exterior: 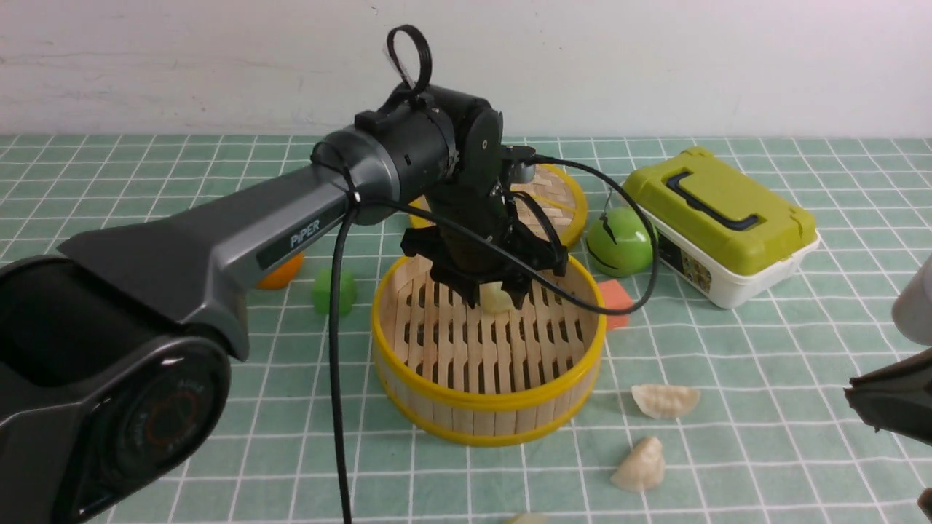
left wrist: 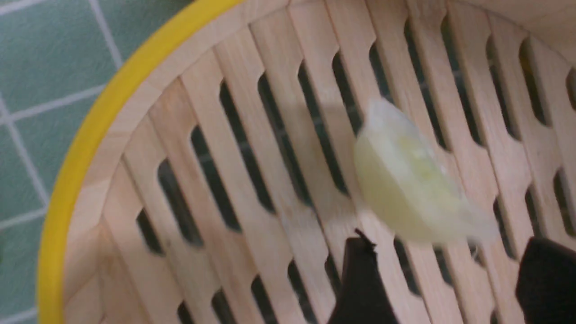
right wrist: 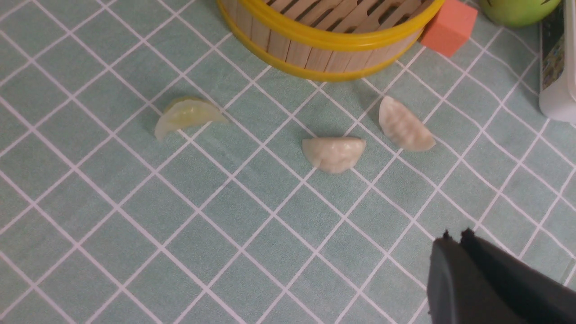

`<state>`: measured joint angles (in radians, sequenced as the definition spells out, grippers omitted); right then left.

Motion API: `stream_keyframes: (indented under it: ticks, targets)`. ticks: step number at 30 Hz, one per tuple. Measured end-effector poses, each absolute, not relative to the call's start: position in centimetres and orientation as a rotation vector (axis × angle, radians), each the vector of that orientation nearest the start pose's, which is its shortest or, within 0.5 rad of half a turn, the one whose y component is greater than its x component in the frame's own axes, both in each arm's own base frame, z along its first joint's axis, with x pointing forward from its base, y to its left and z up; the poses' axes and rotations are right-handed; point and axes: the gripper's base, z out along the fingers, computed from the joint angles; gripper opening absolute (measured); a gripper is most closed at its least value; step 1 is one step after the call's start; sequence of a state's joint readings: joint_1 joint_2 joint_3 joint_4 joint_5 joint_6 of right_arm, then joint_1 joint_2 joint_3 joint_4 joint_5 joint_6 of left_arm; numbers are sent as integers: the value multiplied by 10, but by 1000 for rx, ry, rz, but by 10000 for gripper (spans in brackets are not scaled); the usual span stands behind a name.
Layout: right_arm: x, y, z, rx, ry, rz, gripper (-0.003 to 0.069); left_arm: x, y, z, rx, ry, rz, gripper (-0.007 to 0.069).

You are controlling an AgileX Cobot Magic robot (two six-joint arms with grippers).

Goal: Put the dumplings into the steamer on the table with the blue tablecloth.
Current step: 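Place the dumpling into the bamboo steamer basket with the left gripper, then reach for and grasp a dumpling on the table with the left gripper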

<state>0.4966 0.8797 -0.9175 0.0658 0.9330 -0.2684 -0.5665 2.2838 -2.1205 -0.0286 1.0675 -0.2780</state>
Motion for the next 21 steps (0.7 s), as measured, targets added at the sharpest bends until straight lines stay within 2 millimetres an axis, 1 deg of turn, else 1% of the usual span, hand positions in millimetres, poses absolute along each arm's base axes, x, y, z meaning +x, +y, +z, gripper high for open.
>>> stream_keyframes:
  ticks: [1, 3, 5, 6, 8, 9, 10, 11, 13, 14, 15, 18, 20, 21]
  targets:
    - [137, 80, 353, -870, 2220, 190, 22, 421, -270, 236, 389, 2748, -267, 469]
    - [137, 80, 353, -869, 2216, 190, 23, 414, -269, 261, 413, 2756, -281, 499]
    - [138, 80, 354, -866, 2208, 187, 22, 406, -270, 281, 438, 2724, -300, 503]
    - [138, 79, 354, -867, 2204, 179, 22, 399, -272, 296, 468, 2693, -311, 503]
    - [137, 77, 355, -868, 2194, 163, 24, 381, -277, 318, 539, 2643, -323, 495]
    - [136, 77, 356, -868, 2190, 157, 25, 373, -280, 325, 573, 2629, -321, 491]
    - [134, 75, 357, -863, 2183, 154, 27, 359, -285, 334, 622, 2608, -324, 485]
    - [132, 74, 358, -854, 2179, 151, 30, 347, -288, 338, 668, 2601, -319, 482]
    - [128, 71, 361, -830, 2169, 148, 32, 328, -294, 337, 739, 2610, -305, 478]
    - [127, 70, 362, -823, 2167, 148, 32, 321, -296, 333, 767, 2622, -296, 478]
    - [124, 67, 364, -802, 2156, 146, 34, 307, -299, 327, 821, 2641, -283, 477]
    - [118, 62, 369, -760, 2138, 139, 38, 282, -303, 294, 946, 2733, -213, 477]
    - [114, 59, 371, -735, 2125, 140, 41, 270, -301, 265, 1008, 2813, -147, 477]
    - [113, 58, 372, -726, 2122, 144, 41, 267, -300, 254, 1030, 2841, -123, 477]
